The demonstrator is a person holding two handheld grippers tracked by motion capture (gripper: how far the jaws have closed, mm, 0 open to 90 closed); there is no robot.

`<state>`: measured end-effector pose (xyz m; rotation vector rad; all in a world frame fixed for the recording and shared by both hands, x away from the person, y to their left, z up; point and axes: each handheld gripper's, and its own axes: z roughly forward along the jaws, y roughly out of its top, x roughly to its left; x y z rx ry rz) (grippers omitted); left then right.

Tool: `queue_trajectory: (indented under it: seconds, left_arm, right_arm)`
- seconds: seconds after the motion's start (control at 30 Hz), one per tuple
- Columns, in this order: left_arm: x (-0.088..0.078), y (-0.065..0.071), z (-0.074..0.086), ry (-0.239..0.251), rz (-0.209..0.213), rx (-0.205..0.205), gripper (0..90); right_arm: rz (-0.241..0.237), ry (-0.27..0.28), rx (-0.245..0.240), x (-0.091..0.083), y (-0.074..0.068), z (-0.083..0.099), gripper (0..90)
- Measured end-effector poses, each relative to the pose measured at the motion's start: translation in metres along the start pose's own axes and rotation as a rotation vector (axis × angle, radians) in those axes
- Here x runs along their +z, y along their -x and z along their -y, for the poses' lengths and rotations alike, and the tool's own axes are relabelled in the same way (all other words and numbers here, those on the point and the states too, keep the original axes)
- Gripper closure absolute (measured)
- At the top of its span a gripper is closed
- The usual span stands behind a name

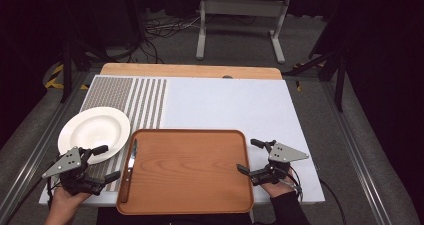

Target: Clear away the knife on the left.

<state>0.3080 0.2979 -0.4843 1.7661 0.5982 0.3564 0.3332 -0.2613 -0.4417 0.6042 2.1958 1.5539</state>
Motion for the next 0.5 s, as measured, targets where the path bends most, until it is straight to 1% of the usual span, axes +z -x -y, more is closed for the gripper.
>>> queue_trajectory:
  seconds: [0.1, 0.13, 0.17, 0.2, 0.23, 0.27, 0.3, 0.33, 0.37, 0.4, 0.5]
  left_arm:
    - [0.0013, 0.0002, -0.0003, -0.015, -0.008, 0.021, 0.6]
    - [0.0016, 0.0007, -0.0001, -0.014, -0.004, 0.013, 0.6]
    - [0.0013, 0.0004, -0.0003, -0.013, -0.006, 0.019, 0.6]
    - [0.001, 0.0008, -0.0003, -0.007, -0.005, 0.012, 0.5]
    - [0.0001, 0.0002, -0.0008, -0.005, -0.006, 0.015, 0.5]
    - [-0.0009, 0.0003, -0.0008, 0.004, -0.008, 0.003, 0.5]
    - [-0.0014, -0.0004, -0.001, 0.007, -0.012, 0.01, 0.4]
    - [-0.0024, -0.0008, -0.0013, 0.008, -0.009, 0.005, 0.4]
    - [-0.0029, -0.001, -0.0012, 0.021, -0.006, -0.006, 0.4]
    - [-0.0033, -0.0016, -0.0013, 0.026, -0.007, -0.004, 0.4]
    - [-0.0035, -0.0011, -0.002, 0.037, -0.006, -0.014, 0.2]
  right_arm:
    - [0.004, 0.002, 0.002, -0.0004, 0.0002, 0.0001, 3.8]
    - [0.004, 0.002, 0.002, -0.0005, 0.0, 0.0001, 3.8]
    - [0.004, 0.003, 0.001, -0.0004, -0.0001, 0.0, 3.8]
    - [0.002, 0.004, 0.001, -0.0003, -0.0002, 0.0, 3.8]
    - [0.003, 0.004, 0.002, -0.0003, -0.0004, 0.0, 3.8]
    - [0.004, 0.004, 0.003, -0.0002, -0.0004, 0.0, 3.8]
    - [0.004, 0.005, 0.003, -0.0001, -0.0004, -0.0001, 3.8]
    - [0.004, 0.005, 0.003, -0.0001, -0.0005, -0.0001, 3.8]
    - [0.007, 0.004, 0.002, -0.0002, -0.0006, -0.0002, 3.8]
    - [0.007, 0.004, 0.002, -0.0002, -0.0006, -0.0002, 3.8]
    - [0.007, 0.005, 0.002, -0.0002, -0.0004, 0.0, 3.8]
